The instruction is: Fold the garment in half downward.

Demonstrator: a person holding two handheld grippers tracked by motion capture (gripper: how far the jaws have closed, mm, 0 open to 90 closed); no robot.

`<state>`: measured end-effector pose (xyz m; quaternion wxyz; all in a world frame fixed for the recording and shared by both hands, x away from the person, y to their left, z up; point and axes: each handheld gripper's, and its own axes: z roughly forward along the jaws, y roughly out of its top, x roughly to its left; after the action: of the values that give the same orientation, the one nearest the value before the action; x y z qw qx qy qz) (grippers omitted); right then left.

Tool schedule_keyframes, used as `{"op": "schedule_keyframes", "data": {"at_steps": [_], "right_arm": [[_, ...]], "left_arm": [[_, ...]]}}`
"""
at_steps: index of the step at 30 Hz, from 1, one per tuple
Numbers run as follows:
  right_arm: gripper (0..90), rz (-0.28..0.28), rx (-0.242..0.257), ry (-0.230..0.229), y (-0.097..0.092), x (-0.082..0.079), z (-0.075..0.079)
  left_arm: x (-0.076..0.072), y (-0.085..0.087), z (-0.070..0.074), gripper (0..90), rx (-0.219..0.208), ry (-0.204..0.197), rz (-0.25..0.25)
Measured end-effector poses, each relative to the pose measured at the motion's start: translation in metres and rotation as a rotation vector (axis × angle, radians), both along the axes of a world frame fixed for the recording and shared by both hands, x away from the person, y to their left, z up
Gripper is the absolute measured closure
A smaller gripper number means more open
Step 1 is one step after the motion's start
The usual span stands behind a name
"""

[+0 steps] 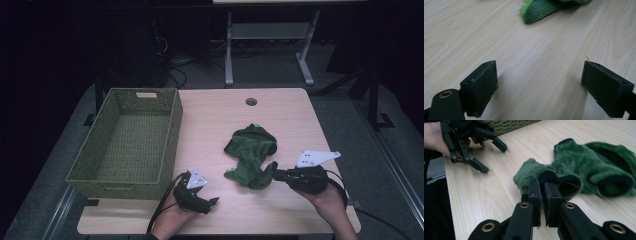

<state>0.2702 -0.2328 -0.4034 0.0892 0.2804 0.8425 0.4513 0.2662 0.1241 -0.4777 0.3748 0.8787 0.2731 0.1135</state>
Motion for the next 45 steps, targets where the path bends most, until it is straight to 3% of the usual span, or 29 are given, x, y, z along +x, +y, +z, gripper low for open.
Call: {"op": "schedule_keyframes", "data": {"at_steps": [12, 16, 20, 25, 30, 36, 41, 45], "right_arm": [[84.9, 0.096, -0.027, 0.021, 0.048, 0.031, -0.006], [80.4, 0.111, -0.024, 0.025, 0.062, 0.039, -0.009], [77.9, 0.091, 0.024, 0.004, 0.061, 0.041, -0.004], [89.3, 0.001, 0.031, 0.031, 0.051, 0.052, -0.009], [89.7, -0.018, -0.014, 0.089, 0.059, 0.065, -0.030], [90.0, -0.001, -0.107, 0.143, 0.075, 0.070, -0.051], [90.0, -0.006, -0.083, 0.179, 0.074, 0.070, -0.059], [90.0, -0.011, -0.083, 0.175, 0.074, 0.070, -0.060]], "left_arm": [[0.000, 0.000, 0.000, 12.9, 0.000, 0.000, 0.000], [0.000, 0.000, 0.000, 12.9, 0.002, -0.002, -0.001], [0.000, 0.000, 0.000, 12.9, 0.006, -0.002, -0.004], [0.000, 0.000, 0.000, 12.8, 0.004, -0.002, -0.004], [0.000, 0.000, 0.000, 12.9, 0.004, 0.001, -0.003], [0.000, 0.000, 0.000, 12.9, 0.003, 0.001, 0.000], [0.000, 0.000, 0.000, 12.9, 0.004, 0.000, 0.001], [0.000, -0.001, 0.000, 12.7, 0.004, 0.000, 0.003]]}}
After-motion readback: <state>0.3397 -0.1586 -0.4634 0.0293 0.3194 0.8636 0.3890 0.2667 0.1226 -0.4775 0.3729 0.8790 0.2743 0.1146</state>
